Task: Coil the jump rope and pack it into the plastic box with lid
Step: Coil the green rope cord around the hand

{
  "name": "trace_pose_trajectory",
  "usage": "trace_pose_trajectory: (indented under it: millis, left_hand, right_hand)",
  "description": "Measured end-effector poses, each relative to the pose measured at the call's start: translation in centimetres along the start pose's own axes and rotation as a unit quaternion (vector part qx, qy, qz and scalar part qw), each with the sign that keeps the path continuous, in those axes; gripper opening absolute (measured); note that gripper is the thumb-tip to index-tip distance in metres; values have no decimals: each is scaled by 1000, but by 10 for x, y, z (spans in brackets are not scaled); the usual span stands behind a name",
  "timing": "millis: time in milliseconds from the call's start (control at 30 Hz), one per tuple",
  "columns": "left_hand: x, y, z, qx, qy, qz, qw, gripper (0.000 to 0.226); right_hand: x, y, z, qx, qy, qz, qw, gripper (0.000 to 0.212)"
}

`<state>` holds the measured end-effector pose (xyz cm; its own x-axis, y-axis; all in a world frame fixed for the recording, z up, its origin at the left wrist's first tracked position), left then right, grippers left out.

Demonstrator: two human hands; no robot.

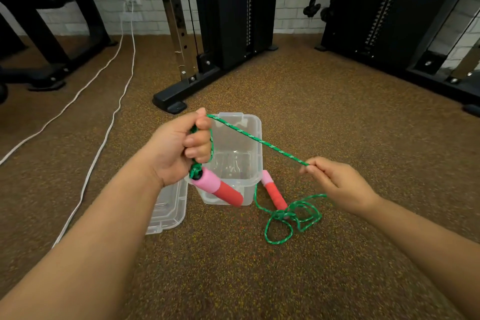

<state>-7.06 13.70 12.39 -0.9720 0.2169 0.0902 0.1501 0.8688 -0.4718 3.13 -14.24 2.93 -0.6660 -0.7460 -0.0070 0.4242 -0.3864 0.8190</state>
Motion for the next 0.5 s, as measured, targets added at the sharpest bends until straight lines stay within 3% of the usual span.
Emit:
trace_pose_trajectory:
  millis: [67, 200, 367, 400, 500]
  left_hand:
    - [-1, -4, 2, -20, 19, 9, 1000, 37]
    - [-8, -21, 10, -1, 29, 35, 999, 35]
    - [-13, -33, 7, 22, 5, 52, 998, 32]
    - [-14, -35, 8, 6, 15, 53, 998, 33]
    - [-14, -39, 15, -43, 56, 63, 996, 35]
  right_hand:
    - [0, -2, 3, -48, -14, -31, 998, 17]
    - [-14, -9, 26, -62, -8, -20, 998, 19]
    - [-19, -38, 26, 56, -94, 142, 984, 25]
    - [-19, -40, 27, 39, -83, 147, 985, 32]
    - [-26, -28, 44, -133, -2, 59, 989, 49]
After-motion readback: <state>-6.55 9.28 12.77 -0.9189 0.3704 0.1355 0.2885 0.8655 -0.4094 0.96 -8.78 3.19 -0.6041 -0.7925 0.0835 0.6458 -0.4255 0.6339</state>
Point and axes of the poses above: each hand's wrist, its own x-axis away from the middle knuckle, its own y-axis out of the back of the hand, z = x × y, the point moved 1 cm from there along -x, towards the middle knuckle, and after that the axes turned 14 degrees about z, right-handed, at the moved point
